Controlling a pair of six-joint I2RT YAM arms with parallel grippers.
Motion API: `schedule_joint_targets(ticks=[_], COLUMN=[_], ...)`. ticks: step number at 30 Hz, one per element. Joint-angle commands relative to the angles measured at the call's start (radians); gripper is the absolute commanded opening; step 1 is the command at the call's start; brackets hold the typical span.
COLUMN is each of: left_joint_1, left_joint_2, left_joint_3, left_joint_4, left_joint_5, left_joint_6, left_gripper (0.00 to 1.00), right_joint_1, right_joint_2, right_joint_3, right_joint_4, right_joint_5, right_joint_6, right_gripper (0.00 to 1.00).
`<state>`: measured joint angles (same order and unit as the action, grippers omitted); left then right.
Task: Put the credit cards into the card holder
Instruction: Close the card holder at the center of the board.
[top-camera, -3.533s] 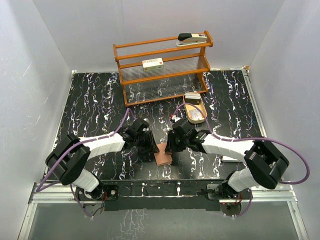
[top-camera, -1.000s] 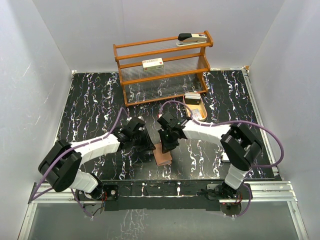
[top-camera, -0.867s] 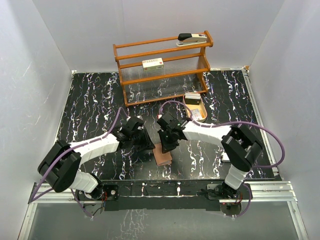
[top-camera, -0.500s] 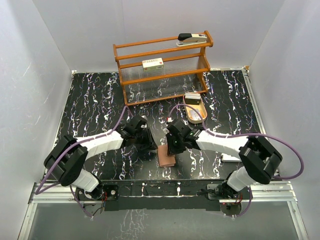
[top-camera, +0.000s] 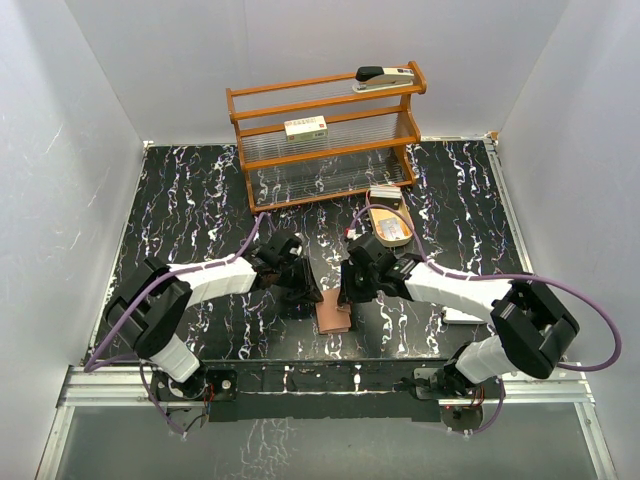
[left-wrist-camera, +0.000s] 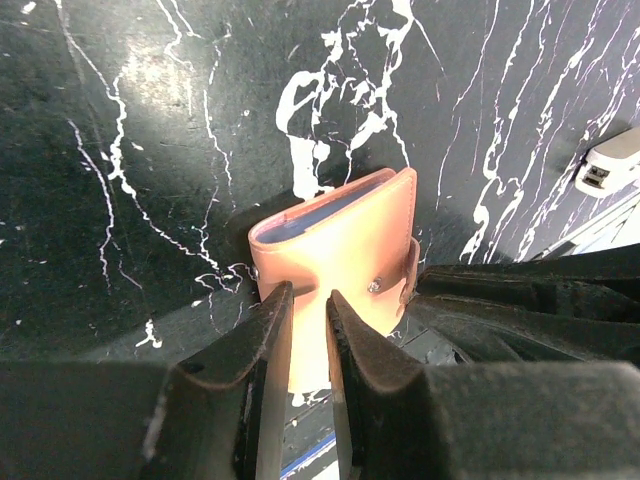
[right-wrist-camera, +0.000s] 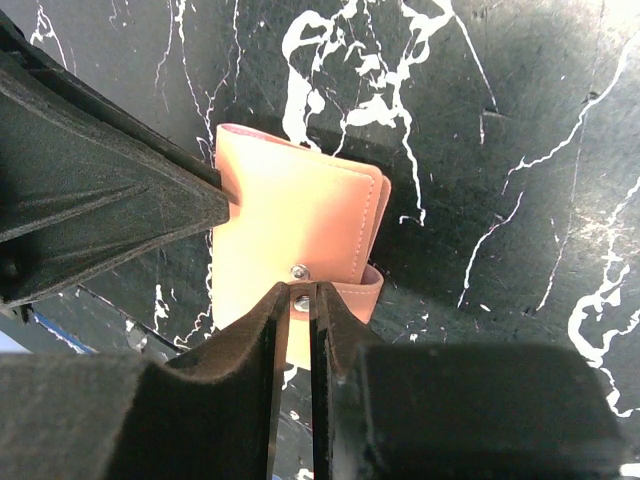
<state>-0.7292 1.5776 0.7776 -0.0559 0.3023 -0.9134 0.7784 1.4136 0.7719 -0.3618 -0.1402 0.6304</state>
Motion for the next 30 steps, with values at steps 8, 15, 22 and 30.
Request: schedule_joint_targets(ticks=[8, 15, 22, 30], left_joint_1=[-0.027, -0.033, -0.043, -0.048], left_joint_2=[0.026, 0.044, 0.065, 0.065], left_joint_3=[0.046, 0.048, 0.051, 0.033], left_joint_4=[-0.021, -0.02, -0.012, 0.0], left_joint_5=[0.029, 0.028, 0.037, 0.03], left_joint_6=[0.02, 0.031, 0.036, 0.03], left_gripper=[0.19, 0.19, 0.19, 0.19], right_joint_1=[-0.004, -0.002, -0.004, -0.004], right_joint_2=[-0.079, -0.087, -0.082, -0.053], right_joint_3=[-0.074, -0.093, -0.075, -0.081], right_joint_4=[0.091, 0.116, 0.123, 0.142], right_joint_5=[-0.029, -0.037, -0.032, -0.036], right_joint_6=[0.04, 0.039, 0.035, 0.035], right_gripper=[0.13, 0.13, 0.13, 0.12])
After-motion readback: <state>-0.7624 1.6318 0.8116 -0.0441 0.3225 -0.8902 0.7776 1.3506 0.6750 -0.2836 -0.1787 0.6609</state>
